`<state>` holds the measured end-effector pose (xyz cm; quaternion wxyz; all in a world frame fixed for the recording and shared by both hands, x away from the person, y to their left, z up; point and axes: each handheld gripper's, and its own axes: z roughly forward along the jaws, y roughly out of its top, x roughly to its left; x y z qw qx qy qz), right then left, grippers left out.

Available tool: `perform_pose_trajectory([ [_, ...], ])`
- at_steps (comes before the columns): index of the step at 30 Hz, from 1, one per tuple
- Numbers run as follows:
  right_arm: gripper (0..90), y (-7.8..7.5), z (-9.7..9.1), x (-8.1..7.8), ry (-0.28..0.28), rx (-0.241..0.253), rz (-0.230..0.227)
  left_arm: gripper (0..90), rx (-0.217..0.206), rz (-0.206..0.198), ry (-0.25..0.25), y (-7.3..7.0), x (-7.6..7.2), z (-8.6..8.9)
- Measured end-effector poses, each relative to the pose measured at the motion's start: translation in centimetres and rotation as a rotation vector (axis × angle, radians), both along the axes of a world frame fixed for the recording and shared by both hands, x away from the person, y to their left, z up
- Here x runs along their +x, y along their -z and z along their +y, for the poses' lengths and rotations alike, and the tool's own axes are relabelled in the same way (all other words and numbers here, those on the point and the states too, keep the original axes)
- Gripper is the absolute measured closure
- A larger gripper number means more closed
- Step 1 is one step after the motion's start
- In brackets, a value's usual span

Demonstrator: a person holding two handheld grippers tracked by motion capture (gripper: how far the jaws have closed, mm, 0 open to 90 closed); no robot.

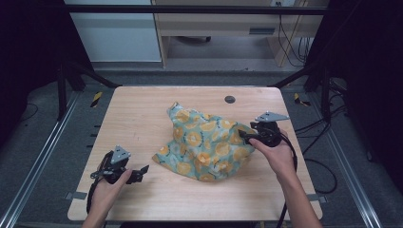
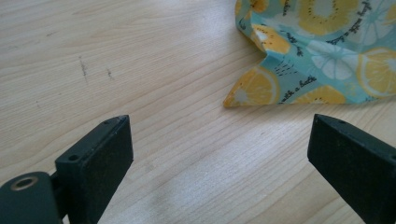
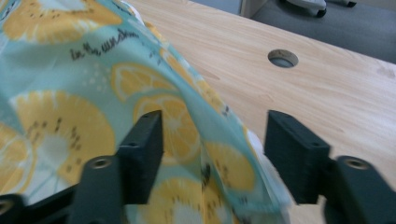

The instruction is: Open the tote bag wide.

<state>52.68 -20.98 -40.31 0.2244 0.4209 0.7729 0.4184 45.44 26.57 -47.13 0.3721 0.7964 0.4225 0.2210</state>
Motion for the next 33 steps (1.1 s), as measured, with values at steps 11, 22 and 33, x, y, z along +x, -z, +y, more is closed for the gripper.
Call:
perform_pose_trajectory([
  [11, 90.0, -1.3, 1.3, 0.0, -0.092, 0.036, -0.033, 6.4, -0.011, -0.001, 0.016, -0.2, -0.3, -0.6],
  [22, 90.0, -4.1, 3.3, -4.0, -0.220, 0.104, -0.136, 6.5, -0.032, -0.020, 0.014, -0.8, -0.5, -0.5],
  [33, 90.0, -3.6, 5.5, -7.6, -0.333, 0.105, -0.167, 7.1, -0.082, -0.071, 0.020, -3.1, -1.2, -1.0],
])
